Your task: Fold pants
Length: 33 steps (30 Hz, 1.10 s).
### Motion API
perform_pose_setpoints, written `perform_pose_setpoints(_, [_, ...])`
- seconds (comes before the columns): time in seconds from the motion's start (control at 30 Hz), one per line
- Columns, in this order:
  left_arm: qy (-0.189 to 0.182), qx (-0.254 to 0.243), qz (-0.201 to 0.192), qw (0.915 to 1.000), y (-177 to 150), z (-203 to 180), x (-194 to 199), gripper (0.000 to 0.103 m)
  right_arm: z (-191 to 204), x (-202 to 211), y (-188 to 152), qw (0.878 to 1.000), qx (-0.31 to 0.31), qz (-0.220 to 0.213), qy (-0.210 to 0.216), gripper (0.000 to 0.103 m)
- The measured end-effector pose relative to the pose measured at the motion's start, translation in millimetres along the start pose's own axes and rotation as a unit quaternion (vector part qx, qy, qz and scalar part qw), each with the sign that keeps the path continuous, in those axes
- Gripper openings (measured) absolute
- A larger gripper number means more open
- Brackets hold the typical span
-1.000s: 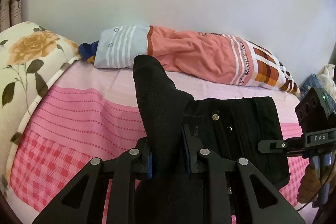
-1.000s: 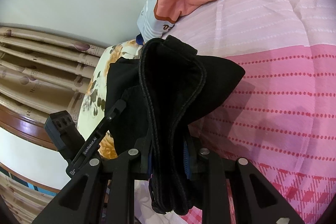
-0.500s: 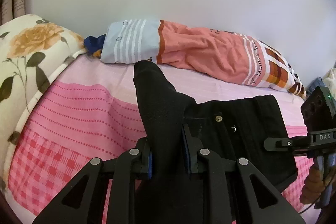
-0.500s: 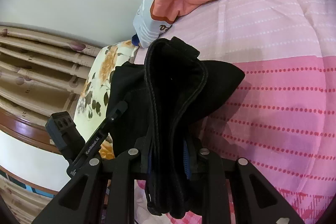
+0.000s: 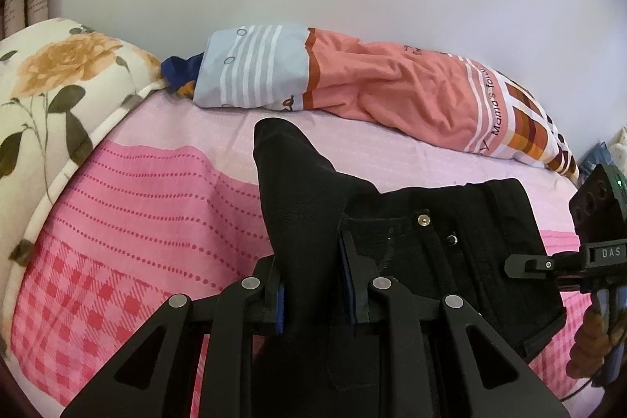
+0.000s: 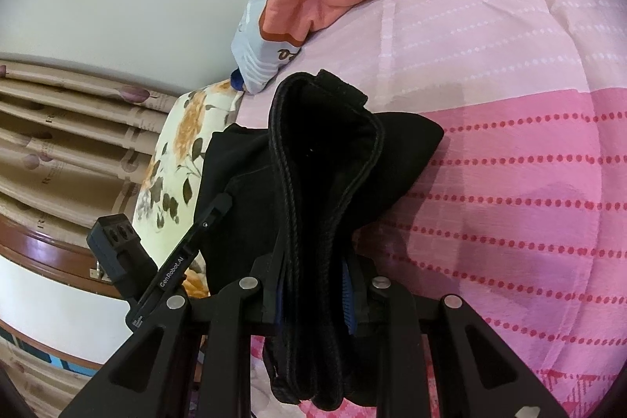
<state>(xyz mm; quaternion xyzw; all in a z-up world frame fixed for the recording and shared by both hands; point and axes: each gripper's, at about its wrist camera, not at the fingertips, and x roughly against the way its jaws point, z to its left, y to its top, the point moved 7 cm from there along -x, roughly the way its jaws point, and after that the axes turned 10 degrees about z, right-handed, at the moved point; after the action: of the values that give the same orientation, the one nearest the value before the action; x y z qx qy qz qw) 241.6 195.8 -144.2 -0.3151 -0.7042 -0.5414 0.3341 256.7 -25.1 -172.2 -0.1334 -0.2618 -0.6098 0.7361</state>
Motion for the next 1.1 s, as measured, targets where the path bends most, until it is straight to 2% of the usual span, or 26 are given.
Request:
perform_pose_setpoints(0.17, [0.003, 0.010, 0.005, 0.9999, -3, 8, -7, 0.025, -5, 0, -2, 0.999, 0.007, -0.005, -0.031, 0.022])
perform_pose_setpoints(0.4, [0.013, 0.036, 0.010, 0.9992, -9, 26, -18, 0.044, -3, -2, -3, 0.993, 0.042, -0.017, -0.111, 0.025])
perform_pose_setpoints(0.53, [0.024, 0.045, 0.002, 0.9987, -11, 35, -20, 0.052, -8, -6, -5, 0.985, 0.054, -0.022, -0.161, 0.035])
perform_pose_setpoints(0.63, [0.037, 0.047, -0.010, 0.9981, -9, 43, -19, 0.065, -10, -4, -6, 0.981, 0.056, -0.032, -0.183, 0.043])
perform_pose_setpoints(0.7, [0.043, 0.051, -0.020, 0.9976, -9, 47, -15, 0.069, -6, -1, -7, 0.977, 0.065, -0.044, -0.198, 0.044])
perform_pose_setpoints(0.83, [0.076, 0.051, -0.036, 0.9952, -7, 53, -3, 0.071, 9, 9, -12, 0.962, 0.091, -0.079, -0.247, 0.044])
perform_pose_setpoints(0.87, [0.083, 0.048, -0.041, 0.9946, -7, 52, 1, 0.072, 17, 14, -15, 0.959, 0.097, -0.096, -0.249, 0.049])
perform_pose_setpoints(0.9, [0.088, 0.045, -0.044, 0.9942, -7, 51, 4, 0.074, 23, 18, -18, 0.957, 0.102, -0.107, -0.250, 0.061])
perform_pose_setpoints(0.97, [0.093, 0.036, -0.051, 0.9937, -6, 46, 11, 0.075, 38, 25, -25, 0.948, 0.118, -0.135, -0.264, 0.074])
perform_pose_setpoints(1.03, [0.096, 0.024, -0.065, 0.9930, -6, 37, 22, 0.075, 50, 29, -31, 0.938, 0.133, -0.153, -0.280, 0.076])
perform_pose_setpoints(1.1, [0.100, 0.018, -0.074, 0.9921, -5, 29, 33, 0.080, 61, 28, -38, 0.924, 0.152, -0.163, -0.311, 0.085])
